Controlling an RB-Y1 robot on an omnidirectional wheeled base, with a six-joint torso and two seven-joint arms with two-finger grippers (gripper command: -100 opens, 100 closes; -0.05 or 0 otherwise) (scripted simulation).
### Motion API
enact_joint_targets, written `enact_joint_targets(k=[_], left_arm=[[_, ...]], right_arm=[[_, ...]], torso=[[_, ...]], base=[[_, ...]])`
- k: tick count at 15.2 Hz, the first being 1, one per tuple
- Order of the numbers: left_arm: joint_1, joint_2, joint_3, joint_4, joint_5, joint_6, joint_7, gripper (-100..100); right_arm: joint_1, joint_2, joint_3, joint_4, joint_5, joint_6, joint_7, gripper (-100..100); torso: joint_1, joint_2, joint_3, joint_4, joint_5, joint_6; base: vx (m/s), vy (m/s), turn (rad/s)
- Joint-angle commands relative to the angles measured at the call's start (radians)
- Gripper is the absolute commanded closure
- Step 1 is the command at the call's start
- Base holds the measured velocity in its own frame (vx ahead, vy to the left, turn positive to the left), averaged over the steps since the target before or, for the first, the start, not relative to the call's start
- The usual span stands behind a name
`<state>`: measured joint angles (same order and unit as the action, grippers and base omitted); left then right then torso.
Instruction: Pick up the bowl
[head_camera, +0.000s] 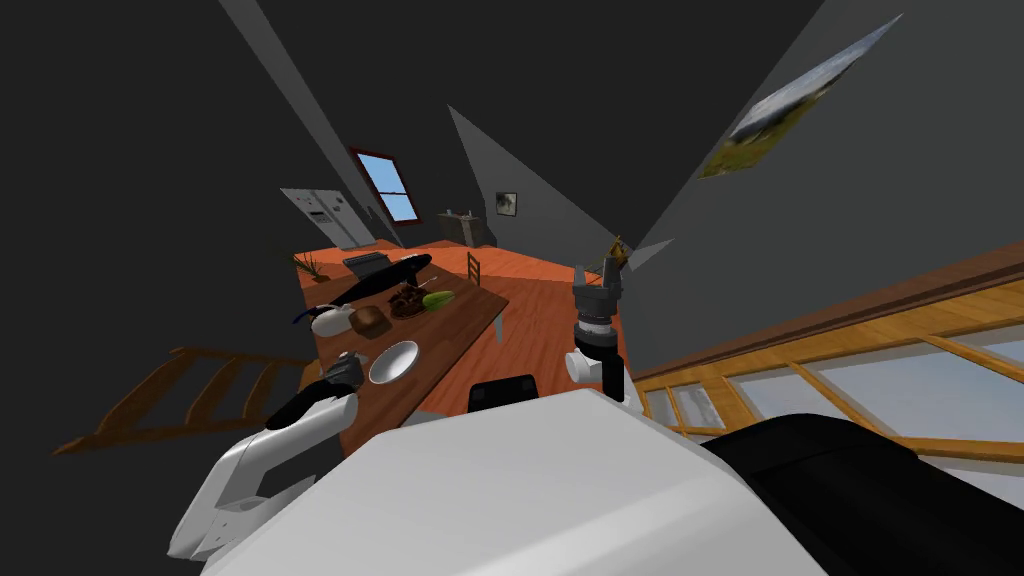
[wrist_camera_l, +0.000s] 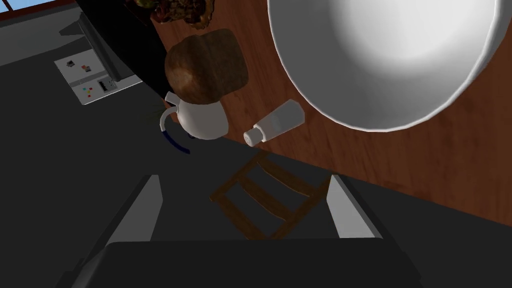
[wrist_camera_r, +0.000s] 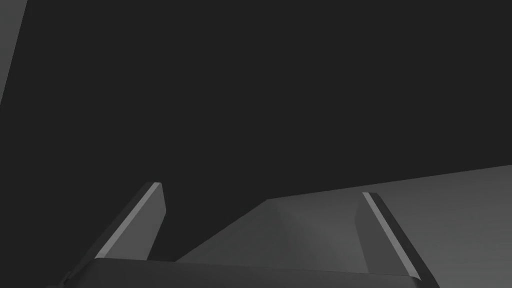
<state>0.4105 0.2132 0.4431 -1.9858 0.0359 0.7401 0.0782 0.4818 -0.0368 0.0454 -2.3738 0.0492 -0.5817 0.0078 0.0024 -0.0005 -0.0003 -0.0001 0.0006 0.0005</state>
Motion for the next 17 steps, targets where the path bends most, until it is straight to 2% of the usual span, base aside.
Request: enact_joint_targets(k=[1, 2, 3, 5, 6, 8, 9, 11, 12, 14, 15, 16, 17], left_arm=[[-0.001, -0.004, 0.014, 0.006, 0.007, 0.050, 0.003, -100], [-0.001, -0.004, 0.014, 0.006, 0.007, 0.056, 0.003, -100], [-0.004, -0.011, 0.035, 0.019, 0.014, 0.088, 0.007, -100], [-0.004, -0.011, 0.035, 0.019, 0.014, 0.114, 0.007, -100], [-0.007, -0.018, 0.054, 0.031, 0.022, 0.140, 0.011, -100], [-0.007, -0.018, 0.054, 0.031, 0.022, 0.171, 0.011, -100], [-0.010, -0.026, 0.073, 0.043, 0.029, 0.204, 0.015, -100], [-0.010, -0.026, 0.073, 0.043, 0.029, 0.226, 0.015, -100], [-0.014, -0.034, 0.092, 0.055, 0.037, 0.255, 0.018, -100], [-0.014, -0.034, 0.092, 0.055, 0.037, 0.279, 0.018, -100], [-0.017, -0.043, 0.109, 0.066, 0.043, 0.312, 0.022, -100], [-0.017, -0.043, 0.109, 0.066, 0.043, 0.329, 0.022, -100], [-0.017, -0.043, 0.109, 0.066, 0.043, 0.329, 0.022, -100]], right_arm=[[0.000, 0.000, 0.000, 0.000, 0.000, 0.000, 0.000, 0], [0.000, 0.000, 0.000, 0.000, 0.000, 0.000, 0.000, 0], [0.000, 0.000, 0.000, 0.000, 0.000, 0.000, 0.000, 0], [0.000, 0.000, 0.000, 0.000, 0.000, 0.000, 0.000, 0], [0.000, 0.000, 0.000, 0.000, 0.000, 0.000, 0.000, 0], [0.000, 0.000, 0.000, 0.000, 0.000, 0.000, 0.000, 0], [0.000, 0.000, 0.000, 0.000, 0.000, 0.000, 0.000, 0], [0.000, 0.000, 0.000, 0.000, 0.000, 0.000, 0.000, 0], [0.000, 0.000, 0.000, 0.000, 0.000, 0.000, 0.000, 0], [0.000, 0.000, 0.000, 0.000, 0.000, 0.000, 0.000, 0], [0.000, 0.000, 0.000, 0.000, 0.000, 0.000, 0.000, 0], [0.000, 0.000, 0.000, 0.000, 0.000, 0.000, 0.000, 0], [0.000, 0.000, 0.000, 0.000, 0.000, 0.000, 0.000, 0]], torso=[[0.000, 0.000, 0.000, 0.000, 0.000, 0.000], [0.000, 0.000, 0.000, 0.000, 0.000, 0.000], [0.000, 0.000, 0.000, 0.000, 0.000, -0.001], [0.001, 0.000, 0.000, 0.000, 0.000, 0.000], [0.001, 0.000, 0.000, 0.000, 0.000, -0.001], [0.001, 0.000, 0.000, 0.000, 0.000, 0.000], [0.001, 0.000, 0.000, 0.000, 0.000, -0.001], [0.001, 0.000, 0.000, 0.000, 0.000, 0.000], [0.001, 0.000, 0.000, 0.000, 0.000, -0.001], [0.001, 0.000, 0.000, 0.000, 0.000, 0.000], [0.001, 0.000, 0.000, 0.000, 0.000, -0.001], [0.001, 0.000, 0.000, 0.000, 0.000, 0.000], [0.001, 0.000, 0.000, 0.000, 0.000, 0.000]], base=[[-0.018, 0.021, -0.247], [-0.014, 0.023, -0.085], [-0.022, 0.028, -0.223], [-0.022, 0.031, -0.152], [-0.022, 0.024, -0.209], [-0.015, 0.027, -0.141], [-0.015, 0.024, -0.159], [-0.018, 0.025, -0.169], [-0.015, 0.021, -0.227], [-0.017, 0.028, -0.137], [-0.014, 0.024, -0.177], [-0.015, 0.027, -0.206], [-0.010, 0.023, -0.078]])
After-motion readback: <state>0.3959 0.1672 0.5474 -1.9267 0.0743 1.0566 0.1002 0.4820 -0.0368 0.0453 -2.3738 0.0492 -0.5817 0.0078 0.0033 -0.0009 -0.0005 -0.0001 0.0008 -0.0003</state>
